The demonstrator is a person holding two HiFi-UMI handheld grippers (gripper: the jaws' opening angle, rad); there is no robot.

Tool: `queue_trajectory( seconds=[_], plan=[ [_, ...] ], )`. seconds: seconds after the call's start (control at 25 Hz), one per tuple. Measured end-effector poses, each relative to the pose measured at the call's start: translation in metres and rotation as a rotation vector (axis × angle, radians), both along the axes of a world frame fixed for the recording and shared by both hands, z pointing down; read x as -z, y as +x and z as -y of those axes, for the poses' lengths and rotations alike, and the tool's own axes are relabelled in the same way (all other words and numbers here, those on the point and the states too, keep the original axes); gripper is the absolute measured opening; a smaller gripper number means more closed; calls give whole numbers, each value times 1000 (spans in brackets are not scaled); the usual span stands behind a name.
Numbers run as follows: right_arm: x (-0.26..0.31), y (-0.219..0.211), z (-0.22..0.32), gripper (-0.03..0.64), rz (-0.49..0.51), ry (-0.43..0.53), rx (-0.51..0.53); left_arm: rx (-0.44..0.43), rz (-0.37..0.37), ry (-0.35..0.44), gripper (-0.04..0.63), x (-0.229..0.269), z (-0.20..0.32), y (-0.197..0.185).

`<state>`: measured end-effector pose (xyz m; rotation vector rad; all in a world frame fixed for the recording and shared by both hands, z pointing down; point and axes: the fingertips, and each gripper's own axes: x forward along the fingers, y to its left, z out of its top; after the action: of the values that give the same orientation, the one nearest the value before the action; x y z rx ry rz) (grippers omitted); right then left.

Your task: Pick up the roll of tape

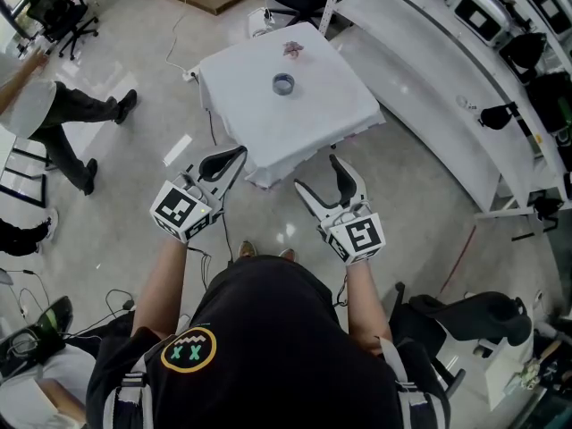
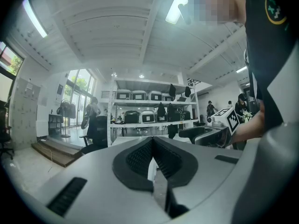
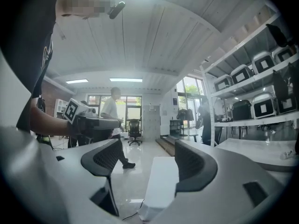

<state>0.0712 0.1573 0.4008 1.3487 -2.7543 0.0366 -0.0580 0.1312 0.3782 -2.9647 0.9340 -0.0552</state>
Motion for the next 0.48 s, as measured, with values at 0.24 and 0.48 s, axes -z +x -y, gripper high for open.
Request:
queue_trajectory(
  seconds=[0.24,0.48],
  plan=[
    [-4,-2,-2,547,7,-23,12,2,0,2,15,0,-2,0],
    [-10,-9,-6,598,14,-42,43,-25,-9,8,15,1,-8,2]
  ],
)
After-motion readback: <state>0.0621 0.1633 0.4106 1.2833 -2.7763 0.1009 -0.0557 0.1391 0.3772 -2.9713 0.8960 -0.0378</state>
